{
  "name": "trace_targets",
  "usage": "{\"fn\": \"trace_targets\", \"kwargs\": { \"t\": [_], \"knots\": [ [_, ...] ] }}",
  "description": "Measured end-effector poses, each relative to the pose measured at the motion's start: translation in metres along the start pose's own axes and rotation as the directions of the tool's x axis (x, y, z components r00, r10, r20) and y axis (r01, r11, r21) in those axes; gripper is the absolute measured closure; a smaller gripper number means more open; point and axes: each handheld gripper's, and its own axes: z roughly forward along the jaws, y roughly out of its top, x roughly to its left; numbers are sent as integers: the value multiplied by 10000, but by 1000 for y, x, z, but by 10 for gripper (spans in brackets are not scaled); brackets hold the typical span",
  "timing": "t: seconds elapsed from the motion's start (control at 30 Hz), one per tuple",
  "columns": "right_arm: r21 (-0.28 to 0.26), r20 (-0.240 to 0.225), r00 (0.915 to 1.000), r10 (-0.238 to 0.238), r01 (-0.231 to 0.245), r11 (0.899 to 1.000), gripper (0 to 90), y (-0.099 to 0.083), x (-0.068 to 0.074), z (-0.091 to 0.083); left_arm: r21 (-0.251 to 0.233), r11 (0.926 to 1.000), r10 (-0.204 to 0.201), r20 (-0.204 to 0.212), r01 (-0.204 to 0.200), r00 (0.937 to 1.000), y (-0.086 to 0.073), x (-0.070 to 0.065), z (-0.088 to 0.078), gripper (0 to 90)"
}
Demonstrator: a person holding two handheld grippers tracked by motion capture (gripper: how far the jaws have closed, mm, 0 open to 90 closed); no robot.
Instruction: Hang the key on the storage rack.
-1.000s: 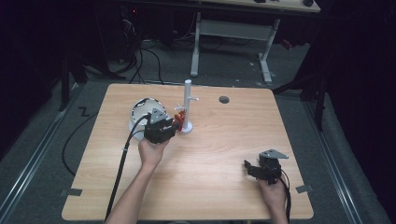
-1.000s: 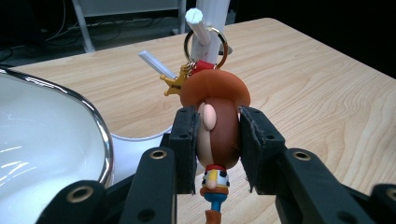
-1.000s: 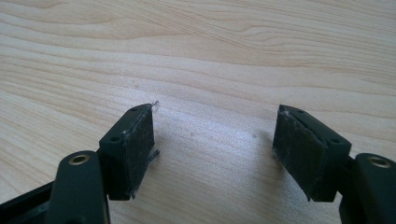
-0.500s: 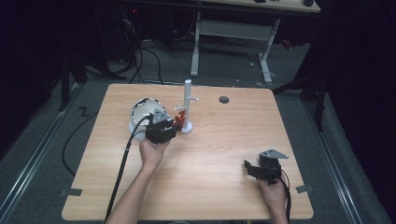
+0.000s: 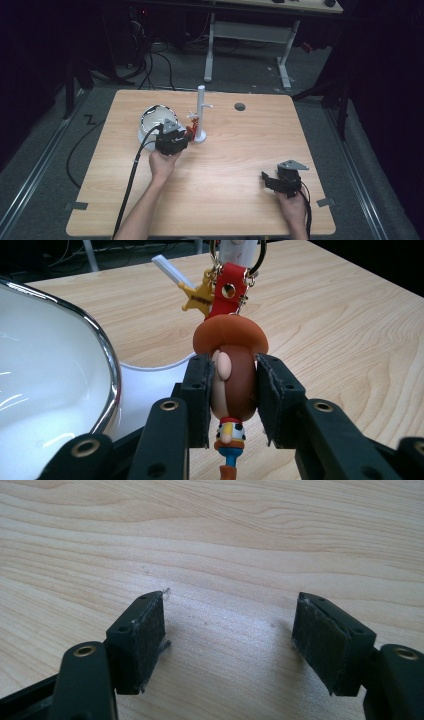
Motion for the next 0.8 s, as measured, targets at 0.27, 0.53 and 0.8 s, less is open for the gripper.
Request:
{"fn": "trace_targets", "kwargs": {
  "t": [0.27,0.53,0.8],
  "knots": [
    [-1,0,10000,1,-1,10000,296,0,0,0,185,9994,290,-210,-286,9994,-2,-2,4,676],
    [-2,-1,10000,-1,1,10000,295,0,0,0,340,9991,275,-192,-269,9994,-4,-2,7,673],
    [-1,0,10000,1,-1,10000,295,0,0,0,457,9988,192,-203,-183,9996,-5,-1,10,671]
  ]
}}
